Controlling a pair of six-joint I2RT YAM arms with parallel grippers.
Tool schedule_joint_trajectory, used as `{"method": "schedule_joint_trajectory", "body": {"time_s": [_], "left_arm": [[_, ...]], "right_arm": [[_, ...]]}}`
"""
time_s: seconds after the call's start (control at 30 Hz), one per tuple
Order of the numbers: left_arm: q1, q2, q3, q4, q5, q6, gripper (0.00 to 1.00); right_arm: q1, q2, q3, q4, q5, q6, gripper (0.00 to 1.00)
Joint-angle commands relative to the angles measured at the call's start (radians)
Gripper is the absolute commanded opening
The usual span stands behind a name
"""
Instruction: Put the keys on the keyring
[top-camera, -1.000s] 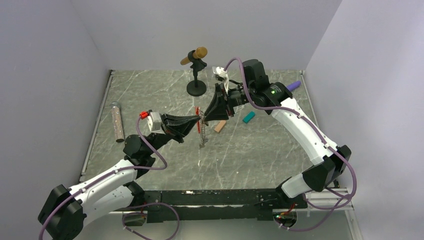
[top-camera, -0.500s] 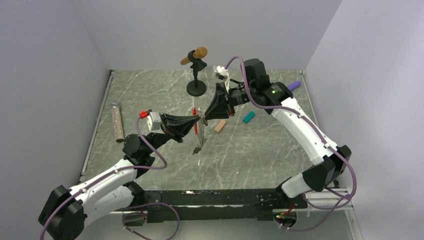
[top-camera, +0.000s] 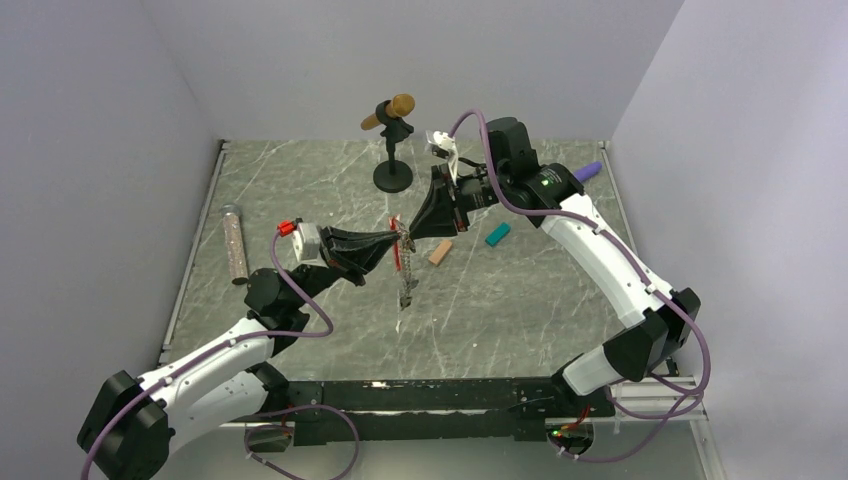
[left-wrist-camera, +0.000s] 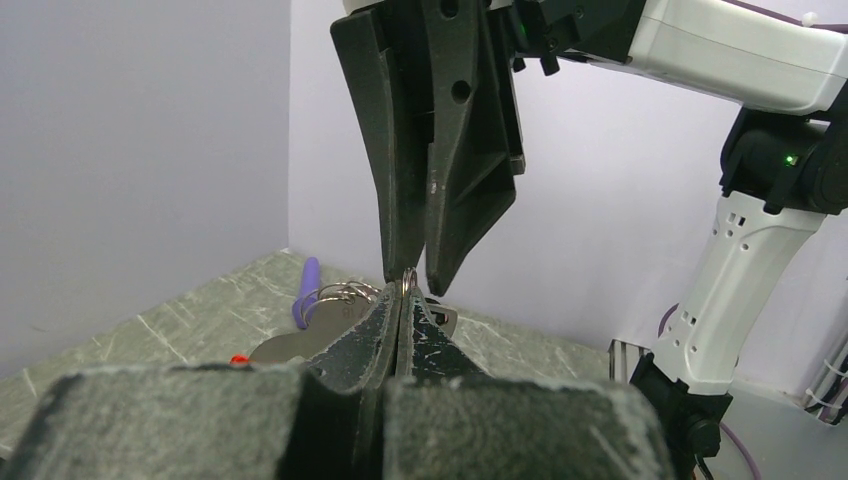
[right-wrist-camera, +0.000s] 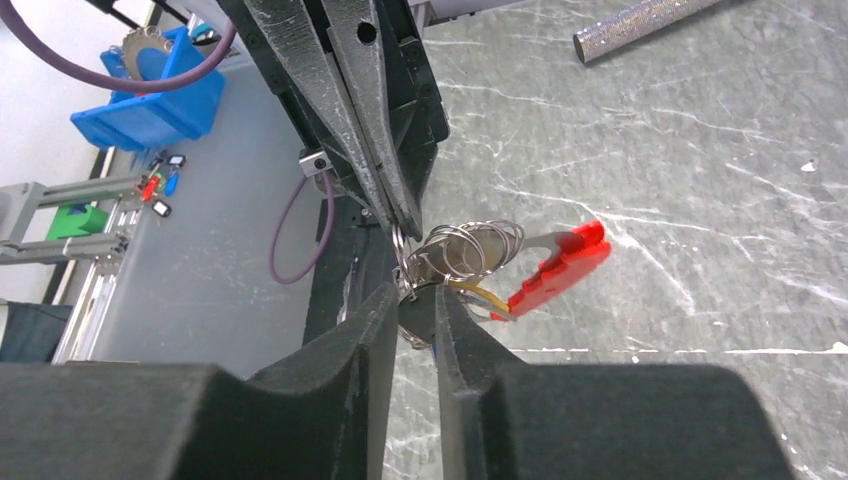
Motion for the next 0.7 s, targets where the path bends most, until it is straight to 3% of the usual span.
{"method": "schedule_joint_trajectory", "body": {"time_s": [0.0,0.13,0.37,0.67], "left_arm": [[0.007,-0.002,0.028,0.086,0.013,-0.025,0.00],[0.011,0.005,0.031,0.092,0.016,-0.027,0.00],[0.016,0.005,0.030,0.095,0.010,-0.030,0.00],[0.029,0.014,0.011,0.171,0.010,-0.073,0.00]], "right_arm": [[-0.003,0.002,0.000,0.043,-0.049,0.022,0.21],[-0.001,0.004,0.000,0.043,-0.053,0.023,0.18],[-0.003,0.008,0.010,0.026,-0.083,-0.002,0.00],[-0.002,0.006,0.012,-0.017,-0.030,-0.043,0.00]]}}
